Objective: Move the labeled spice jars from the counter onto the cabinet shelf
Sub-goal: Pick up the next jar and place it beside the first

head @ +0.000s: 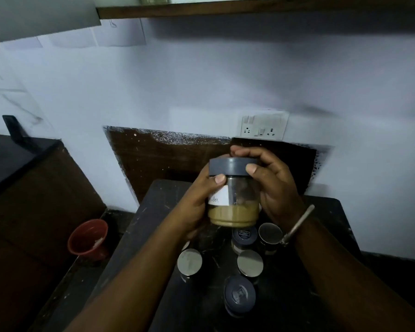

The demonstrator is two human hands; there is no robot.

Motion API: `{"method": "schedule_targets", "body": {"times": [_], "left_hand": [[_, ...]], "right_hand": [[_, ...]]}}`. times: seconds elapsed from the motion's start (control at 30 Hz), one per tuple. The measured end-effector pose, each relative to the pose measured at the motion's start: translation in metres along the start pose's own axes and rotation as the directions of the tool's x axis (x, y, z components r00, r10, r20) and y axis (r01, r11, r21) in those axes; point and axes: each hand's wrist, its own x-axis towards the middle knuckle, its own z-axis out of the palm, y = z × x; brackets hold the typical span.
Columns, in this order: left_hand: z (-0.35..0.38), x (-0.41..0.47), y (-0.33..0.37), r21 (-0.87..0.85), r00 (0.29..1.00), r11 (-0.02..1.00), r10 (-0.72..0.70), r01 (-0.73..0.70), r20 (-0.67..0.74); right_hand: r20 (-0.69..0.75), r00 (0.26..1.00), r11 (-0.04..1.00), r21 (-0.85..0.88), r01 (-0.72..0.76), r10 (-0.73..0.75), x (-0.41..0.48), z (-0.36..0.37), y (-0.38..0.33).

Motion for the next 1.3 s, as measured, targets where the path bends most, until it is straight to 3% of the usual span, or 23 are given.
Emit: {"method": "schedule_targets", "body": {"times": [0.07, 0.13, 0.3, 0.5, 1.3], "left_hand": [[0.011, 0.002, 0.008, 0.008, 0.993, 0.998, 0.059, -0.058, -0.098], [0.018, 0.003, 0.019, 0.063, 0.982, 0.992, 0.115, -0.106, -0.150], [0.028, -0.005, 0.046, 0.214, 0.985, 0.968, 0.151, -0.130, -0.084], [0.032, -0.013, 0.072, 0.201, 0.974, 0.956, 0.226, -0.214, -0.036], [0.035, -0.002, 0.088, 0.183, 0.967, 0.951, 0.254, -0.249, 0.000]], "right_hand": [[-0.145, 0.989, 0.999, -0.021, 0.035, -0.038, -0.009, 0.014, -0.007], [-0.195, 0.980, 0.999, -0.034, 0.037, -0.043, -0.019, 0.027, -0.016], [-0.233, 0.969, 0.996, -0.036, 0.076, -0.083, -0.028, 0.058, -0.032], [-0.235, 0.962, 0.989, 0.021, 0.145, -0.136, -0.029, 0.077, -0.059], [-0.262, 0.948, 0.983, -0.015, 0.184, -0.182, -0.013, 0.083, -0.068]]}}
